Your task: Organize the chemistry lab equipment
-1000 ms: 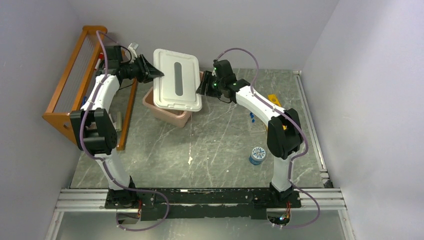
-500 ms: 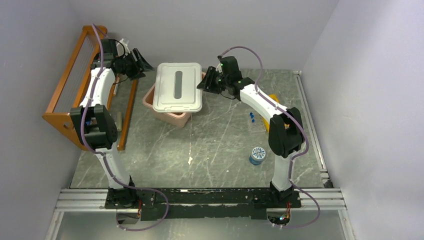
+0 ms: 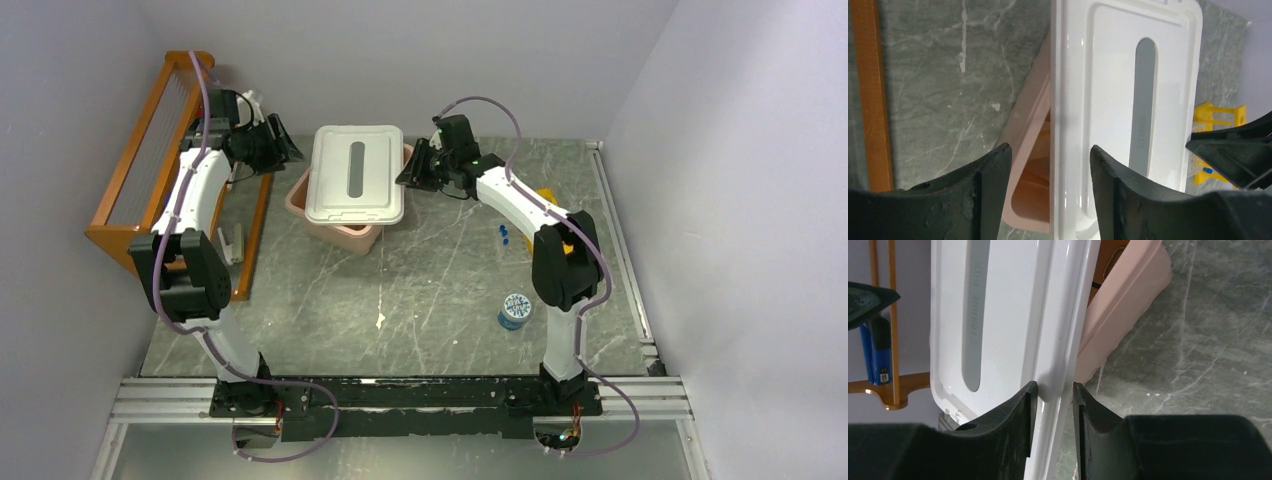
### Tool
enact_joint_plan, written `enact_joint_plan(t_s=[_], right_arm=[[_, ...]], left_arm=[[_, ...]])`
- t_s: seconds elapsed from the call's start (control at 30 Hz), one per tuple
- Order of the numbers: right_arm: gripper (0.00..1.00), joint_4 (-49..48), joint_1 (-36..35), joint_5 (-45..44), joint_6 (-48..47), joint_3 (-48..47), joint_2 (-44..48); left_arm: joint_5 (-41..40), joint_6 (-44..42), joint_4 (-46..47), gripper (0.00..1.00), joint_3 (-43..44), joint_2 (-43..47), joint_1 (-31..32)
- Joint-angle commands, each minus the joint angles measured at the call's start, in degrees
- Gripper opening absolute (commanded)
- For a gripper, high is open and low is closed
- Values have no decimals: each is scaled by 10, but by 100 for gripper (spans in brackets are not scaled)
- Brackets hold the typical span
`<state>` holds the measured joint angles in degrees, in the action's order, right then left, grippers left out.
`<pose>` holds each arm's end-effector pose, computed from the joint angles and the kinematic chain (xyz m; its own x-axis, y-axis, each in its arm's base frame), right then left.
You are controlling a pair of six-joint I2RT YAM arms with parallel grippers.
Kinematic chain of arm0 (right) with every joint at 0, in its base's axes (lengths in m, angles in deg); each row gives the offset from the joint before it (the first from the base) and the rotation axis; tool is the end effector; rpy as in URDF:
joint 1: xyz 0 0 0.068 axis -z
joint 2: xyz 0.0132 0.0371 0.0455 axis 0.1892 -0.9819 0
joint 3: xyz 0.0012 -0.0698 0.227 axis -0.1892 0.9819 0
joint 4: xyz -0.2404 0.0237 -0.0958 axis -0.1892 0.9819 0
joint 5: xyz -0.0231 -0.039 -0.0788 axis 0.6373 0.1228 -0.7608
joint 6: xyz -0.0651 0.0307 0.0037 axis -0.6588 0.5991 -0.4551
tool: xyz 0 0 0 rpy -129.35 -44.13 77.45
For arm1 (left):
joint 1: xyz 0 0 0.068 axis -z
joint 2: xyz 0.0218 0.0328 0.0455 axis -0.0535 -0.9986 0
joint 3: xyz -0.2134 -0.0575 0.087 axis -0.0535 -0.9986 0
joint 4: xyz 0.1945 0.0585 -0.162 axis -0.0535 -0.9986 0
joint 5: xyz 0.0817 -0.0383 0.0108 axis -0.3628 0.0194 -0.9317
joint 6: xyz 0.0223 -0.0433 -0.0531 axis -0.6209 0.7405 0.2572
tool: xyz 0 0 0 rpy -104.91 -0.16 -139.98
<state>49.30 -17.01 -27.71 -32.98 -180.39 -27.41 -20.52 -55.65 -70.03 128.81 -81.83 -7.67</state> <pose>0.4064 0.2359 0.2240 -0.8127 0.2163 -0.5411 -0.2207 0.7452 0.6293 0.4174 0.0090 0.2732 -0.7309 -0.3581 -0.5810 -0.0191 0.8617 -0.5071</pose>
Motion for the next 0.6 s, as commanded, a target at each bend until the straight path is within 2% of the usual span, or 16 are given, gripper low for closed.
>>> enact_joint_plan(t_s=[0.0,0.17,0.33,0.4,0.57], right_arm=[[34,1,1,16,2,11,7],[31,-34,0,26,40,70,43],[29,-58,-2,44,66,109,58],[29,-67,-3,53,74,122,62],[27,-99,-5,70,99,162,82]], left_arm=[[-30,-29,-16,63,-31,40,21],[0,-32,-11,62,-28,11,31],[-27,-40,-43,61,12,-34,53],[-45,-37,-44,57,11,-35,62],[-31,-37,-11,43,-9,-22,70]])
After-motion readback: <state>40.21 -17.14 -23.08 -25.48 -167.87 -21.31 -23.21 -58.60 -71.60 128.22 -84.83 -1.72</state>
